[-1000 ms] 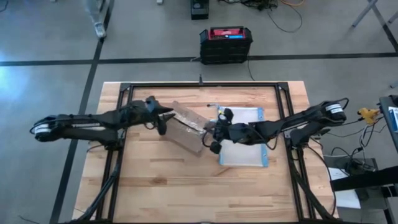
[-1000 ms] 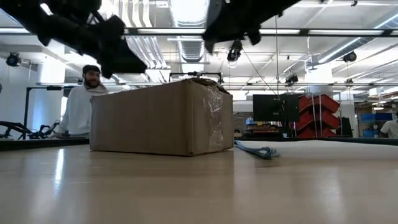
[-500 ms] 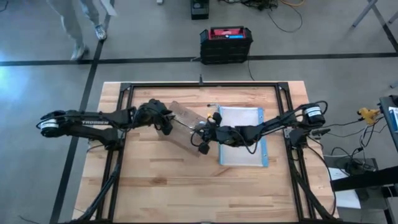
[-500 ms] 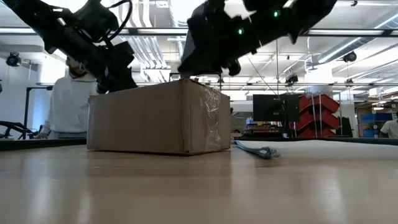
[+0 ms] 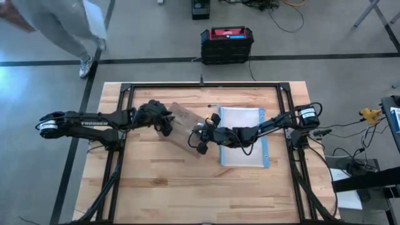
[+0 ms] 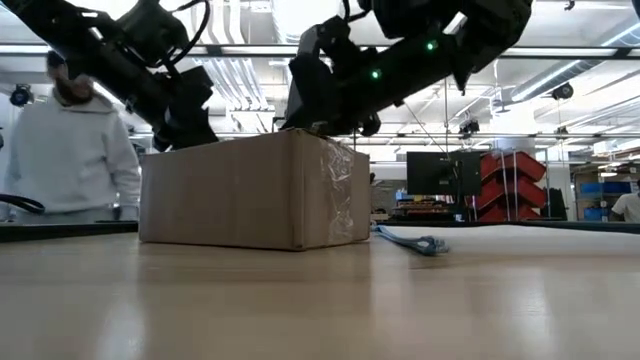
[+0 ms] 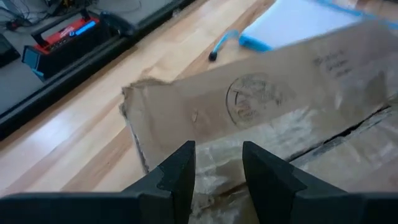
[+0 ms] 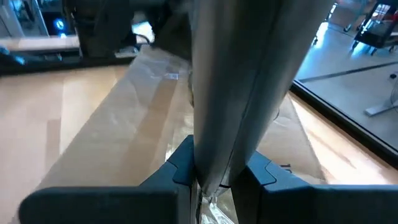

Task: Unpack boxes
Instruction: Open the cardboard box using the silver cutter

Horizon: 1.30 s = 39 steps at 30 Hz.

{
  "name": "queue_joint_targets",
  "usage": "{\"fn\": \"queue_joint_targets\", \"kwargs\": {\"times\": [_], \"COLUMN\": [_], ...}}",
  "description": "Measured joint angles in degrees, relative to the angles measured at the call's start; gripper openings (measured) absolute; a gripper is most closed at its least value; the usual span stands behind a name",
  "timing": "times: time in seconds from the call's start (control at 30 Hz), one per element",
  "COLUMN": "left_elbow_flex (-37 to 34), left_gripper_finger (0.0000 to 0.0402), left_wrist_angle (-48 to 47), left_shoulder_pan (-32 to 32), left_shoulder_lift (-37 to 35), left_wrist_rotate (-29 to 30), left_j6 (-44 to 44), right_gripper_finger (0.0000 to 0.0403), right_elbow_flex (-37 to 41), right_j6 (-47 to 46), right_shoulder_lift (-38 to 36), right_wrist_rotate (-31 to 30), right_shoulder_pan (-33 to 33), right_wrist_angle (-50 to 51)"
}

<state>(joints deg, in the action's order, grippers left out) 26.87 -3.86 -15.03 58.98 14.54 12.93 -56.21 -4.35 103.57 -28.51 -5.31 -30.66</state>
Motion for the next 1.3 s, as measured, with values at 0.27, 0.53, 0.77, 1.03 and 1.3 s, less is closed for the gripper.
{"fn": "queue_joint_targets", "kwargs": {"times": [0.27, 0.53, 0.77, 1.03, 1.3], "left_elbow_flex": [0.1, 0.1, 0.0, 0.0, 0.0], "left_gripper_finger": [0.0119, 0.0119, 0.0119, 0.0119, 0.0119], "left_wrist_angle": [-2.6, -1.9, -2.3, -2.5, -2.8], "left_shoulder_pan": [0.1, 0.1, -0.1, -0.1, 0.0], "left_shoulder_lift": [0.3, 0.5, 0.5, 0.6, 0.6], "left_wrist_rotate": [1.0, 2.2, 4.9, 6.8, 6.5], "left_j6": [1.3, 2.3, 3.3, 4.2, 4.7], "right_gripper_finger": [0.0042, 0.0042, 0.0042, 0.0042, 0.0042], "right_elbow_flex": [0.1, 0.2, 0.2, -0.6, -4.3], "right_j6": [-3.4, -6.3, -9.0, -9.4, -11.3], "right_shoulder_lift": [-1.5, -2.9, -2.9, -2.4, 3.4], "right_wrist_rotate": [-0.3, -2.3, -2.6, -3.0, -2.8], "right_shoulder_pan": [-2.4, -2.9, -2.9, -1.2, 0.2], "right_wrist_angle": [1.6, 3.4, 2.0, -0.7, -1.7]}}
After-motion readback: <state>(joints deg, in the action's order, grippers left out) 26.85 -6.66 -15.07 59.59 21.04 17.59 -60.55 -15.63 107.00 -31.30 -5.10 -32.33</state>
